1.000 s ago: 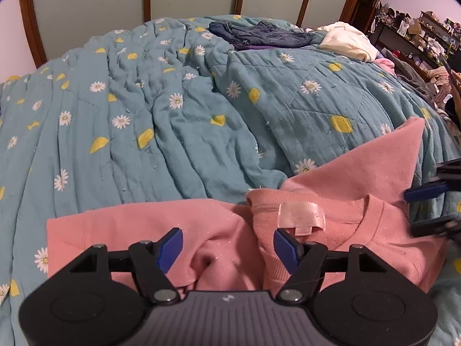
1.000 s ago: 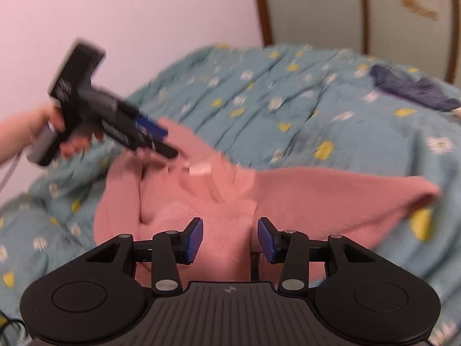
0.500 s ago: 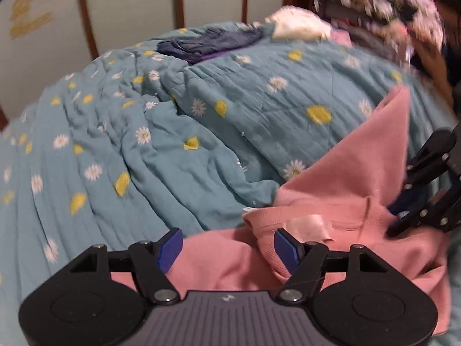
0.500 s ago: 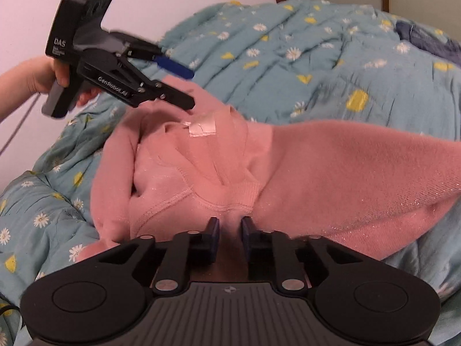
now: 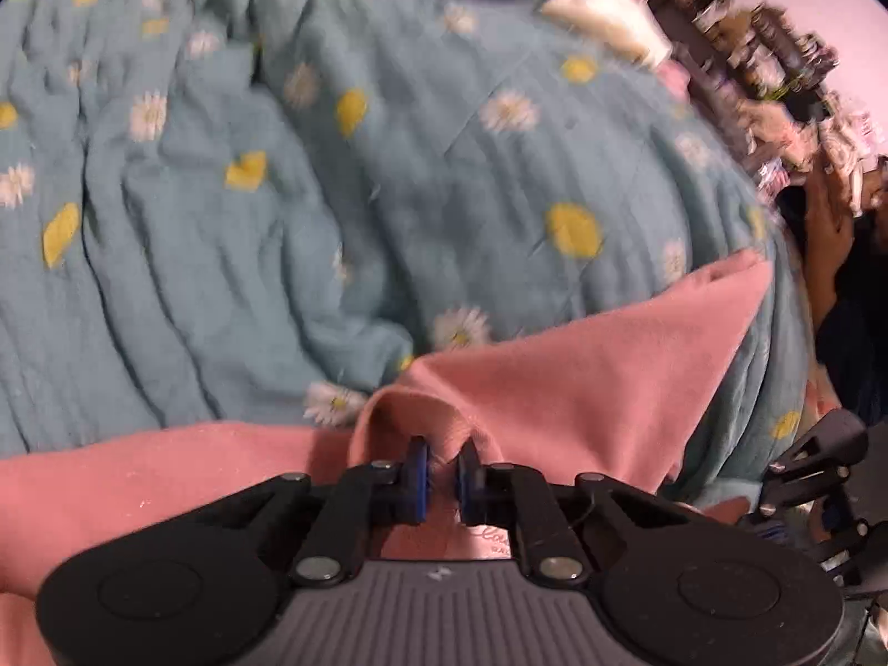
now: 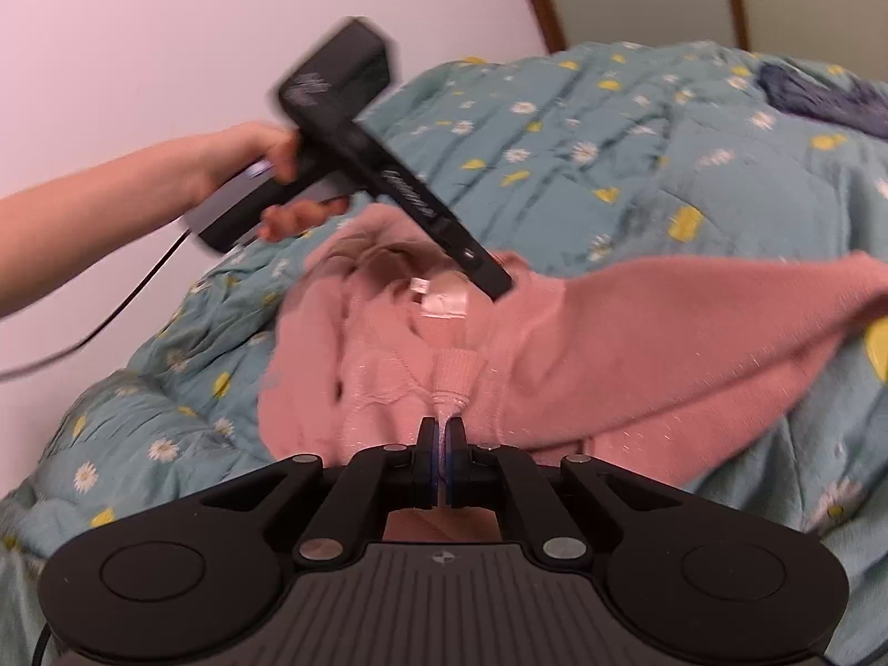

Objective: Fold clothes

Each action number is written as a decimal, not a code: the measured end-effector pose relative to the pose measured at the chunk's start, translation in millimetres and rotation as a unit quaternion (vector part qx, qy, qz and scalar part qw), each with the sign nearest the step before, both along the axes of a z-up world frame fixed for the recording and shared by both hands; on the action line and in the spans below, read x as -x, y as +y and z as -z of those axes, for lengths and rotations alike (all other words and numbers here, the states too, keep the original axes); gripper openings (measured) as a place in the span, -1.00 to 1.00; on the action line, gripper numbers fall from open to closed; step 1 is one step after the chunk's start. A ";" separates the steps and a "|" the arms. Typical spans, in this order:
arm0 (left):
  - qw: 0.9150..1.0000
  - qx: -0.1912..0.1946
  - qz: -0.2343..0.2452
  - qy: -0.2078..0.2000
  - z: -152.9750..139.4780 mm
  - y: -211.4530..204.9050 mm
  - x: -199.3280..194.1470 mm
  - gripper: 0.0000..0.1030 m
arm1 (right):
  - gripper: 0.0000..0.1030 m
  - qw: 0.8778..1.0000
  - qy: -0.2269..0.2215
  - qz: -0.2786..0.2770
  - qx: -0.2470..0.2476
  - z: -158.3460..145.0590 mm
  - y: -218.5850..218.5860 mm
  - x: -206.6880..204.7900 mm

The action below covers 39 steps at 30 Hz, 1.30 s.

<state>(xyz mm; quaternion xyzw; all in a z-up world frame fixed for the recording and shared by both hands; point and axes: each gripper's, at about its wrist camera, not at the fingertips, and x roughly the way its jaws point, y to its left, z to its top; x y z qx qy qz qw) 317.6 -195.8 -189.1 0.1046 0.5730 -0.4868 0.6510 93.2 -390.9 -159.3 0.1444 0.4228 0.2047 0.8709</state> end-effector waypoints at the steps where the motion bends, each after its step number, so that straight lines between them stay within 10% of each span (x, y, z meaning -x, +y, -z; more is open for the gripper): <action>1: 1.000 -0.003 -0.020 -0.016 -5.9 4.1 4.7 -0.83 | -0.96 1.000 -0.001 0.009 -0.001 -0.2 0.3 0.0; 13: 0.959 0.041 -0.223 -0.170 -125.6 91.5 37.2 -0.84 | -0.97 0.983 -0.122 0.093 0.101 -86.3 26.6 -42.7; 20: 0.905 0.142 -0.346 -0.205 -242.6 168.9 48.3 -0.84 | -0.97 0.955 -0.245 0.105 0.128 -208.5 67.1 -68.2; 27: 0.844 0.221 -0.389 -0.297 -404.7 226.7 87.4 -0.84 | -0.97 0.917 -0.354 0.096 0.157 -353.2 109.2 -69.9; 35: 0.786 0.256 -0.433 -0.360 -520.1 265.8 131.4 -0.84 | -0.98 0.897 -0.416 0.100 0.115 -472.6 133.5 -52.7; 39: 0.775 0.236 -0.436 -0.392 -547.7 266.4 150.1 -0.83 | -0.98 0.895 -0.423 0.101 0.098 -506.7 141.9 -45.7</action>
